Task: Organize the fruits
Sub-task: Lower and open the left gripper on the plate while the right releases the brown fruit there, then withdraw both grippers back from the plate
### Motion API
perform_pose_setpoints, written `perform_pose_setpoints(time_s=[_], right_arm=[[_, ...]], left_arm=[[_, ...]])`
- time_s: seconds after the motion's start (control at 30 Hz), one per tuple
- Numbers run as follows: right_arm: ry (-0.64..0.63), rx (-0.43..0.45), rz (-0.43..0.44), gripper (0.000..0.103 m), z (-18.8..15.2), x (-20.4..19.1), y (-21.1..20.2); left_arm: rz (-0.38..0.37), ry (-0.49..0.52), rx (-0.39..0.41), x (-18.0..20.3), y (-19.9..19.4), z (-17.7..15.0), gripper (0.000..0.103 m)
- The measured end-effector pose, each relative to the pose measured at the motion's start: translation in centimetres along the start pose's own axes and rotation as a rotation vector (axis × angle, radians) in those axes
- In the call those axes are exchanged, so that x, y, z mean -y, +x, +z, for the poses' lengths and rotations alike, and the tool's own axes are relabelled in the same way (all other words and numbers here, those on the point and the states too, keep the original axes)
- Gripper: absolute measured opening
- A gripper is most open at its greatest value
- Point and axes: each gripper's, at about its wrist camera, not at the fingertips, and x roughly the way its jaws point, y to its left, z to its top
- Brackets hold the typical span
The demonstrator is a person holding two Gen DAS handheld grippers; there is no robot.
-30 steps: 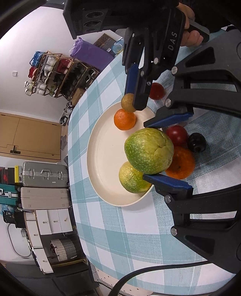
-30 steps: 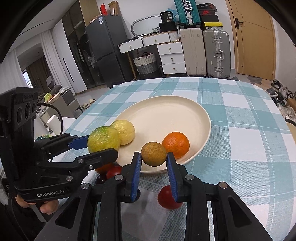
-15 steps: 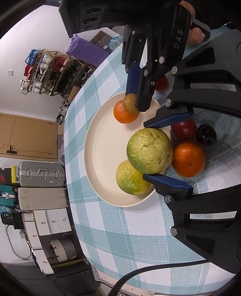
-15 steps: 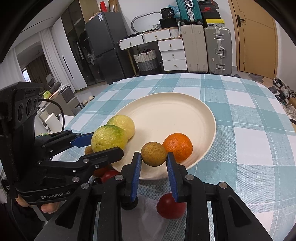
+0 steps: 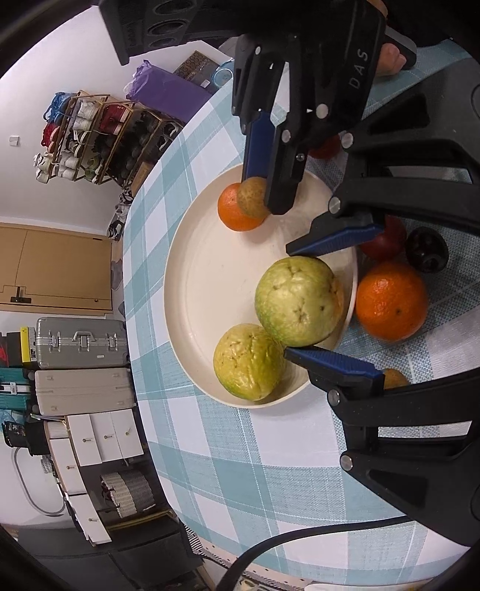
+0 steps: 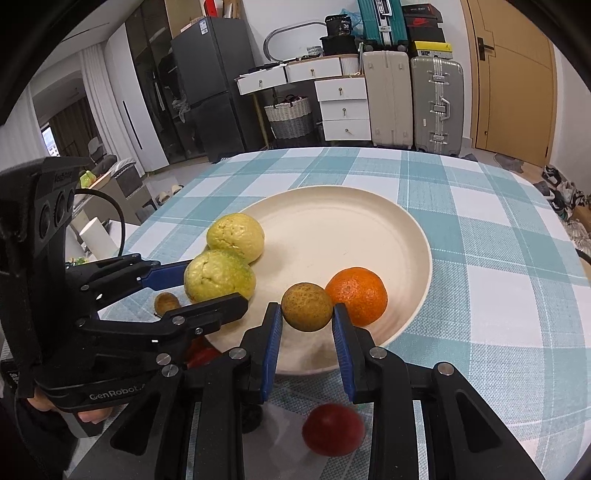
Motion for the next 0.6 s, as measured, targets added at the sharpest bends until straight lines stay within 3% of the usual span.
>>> perform_pose_setpoints(time_s=[0.4, 0.47, 0.6], right_arm=[[-0.004, -0.019, -0.013, 0.029, -0.3, -0.3, 0.3], [0.01, 0.011, -0.028, 0.03, -0.2, -0.1, -0.2], [0.02, 0.068, -0.029, 0.051, -0.1, 0.0, -2.1]], left_arm=[[-0.014, -0.006, 0.008, 0.0, -0.6, -0.3, 0.046], [-0.014, -0.001, 0.013, 0.1, -1.0, -0.4, 0.046], [-0.002, 0.006, 0.039, 0.3, -2.6, -0.5, 0.046]])
